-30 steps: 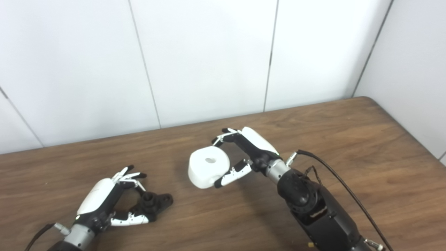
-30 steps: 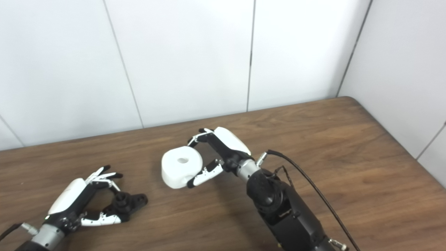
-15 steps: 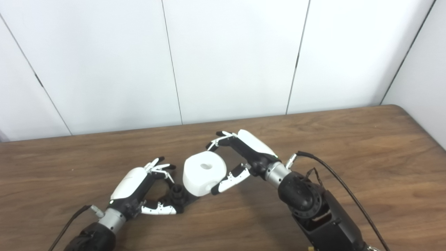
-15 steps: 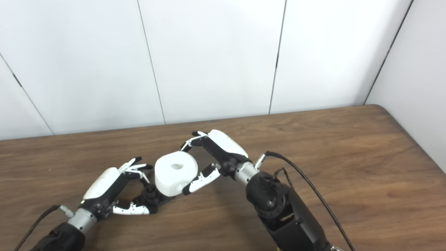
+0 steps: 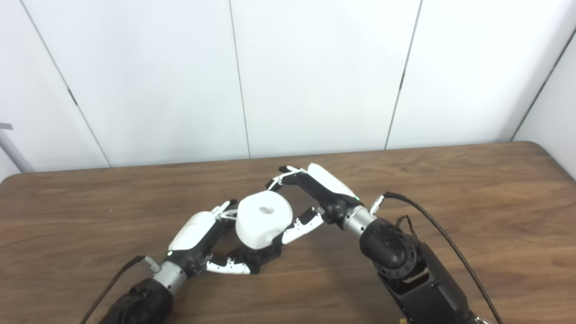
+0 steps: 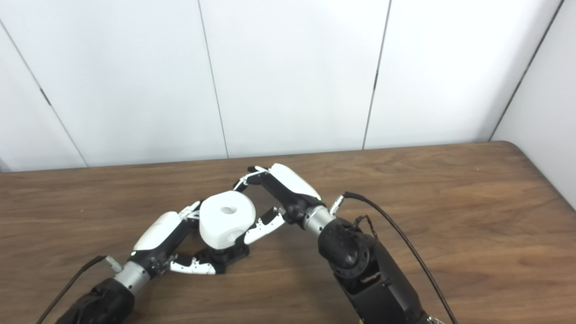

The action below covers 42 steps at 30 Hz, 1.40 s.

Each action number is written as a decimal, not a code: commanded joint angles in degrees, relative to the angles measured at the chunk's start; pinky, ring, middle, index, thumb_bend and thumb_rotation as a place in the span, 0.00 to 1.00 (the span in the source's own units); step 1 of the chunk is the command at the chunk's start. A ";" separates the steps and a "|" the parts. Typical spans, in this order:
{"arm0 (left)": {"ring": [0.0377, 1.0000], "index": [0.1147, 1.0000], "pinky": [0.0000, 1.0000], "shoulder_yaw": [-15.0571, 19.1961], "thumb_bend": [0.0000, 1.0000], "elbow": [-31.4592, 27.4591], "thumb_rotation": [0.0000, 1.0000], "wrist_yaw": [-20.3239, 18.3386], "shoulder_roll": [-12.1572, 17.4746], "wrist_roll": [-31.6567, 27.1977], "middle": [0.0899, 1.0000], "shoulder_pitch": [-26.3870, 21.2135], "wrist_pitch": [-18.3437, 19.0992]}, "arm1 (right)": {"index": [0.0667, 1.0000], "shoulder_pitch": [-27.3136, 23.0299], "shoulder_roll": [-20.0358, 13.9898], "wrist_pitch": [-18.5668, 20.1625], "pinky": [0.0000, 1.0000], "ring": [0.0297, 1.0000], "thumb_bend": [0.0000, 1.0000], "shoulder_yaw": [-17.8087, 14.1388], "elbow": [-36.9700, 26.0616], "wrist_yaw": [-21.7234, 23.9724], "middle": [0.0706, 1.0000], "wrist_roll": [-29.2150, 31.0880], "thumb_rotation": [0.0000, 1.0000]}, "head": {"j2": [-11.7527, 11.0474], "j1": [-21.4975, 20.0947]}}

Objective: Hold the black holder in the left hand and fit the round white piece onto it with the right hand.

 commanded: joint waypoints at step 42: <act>1.00 0.42 1.00 -0.80 0.52 -4.90 0.05 -3.50 -0.67 1.12 0.86 -0.05 1.75 | 0.44 1.23 -4.25 -1.77 1.00 0.95 0.53 0.14 -3.82 2.49 0.76 -0.73 0.14 | 2.71 1.53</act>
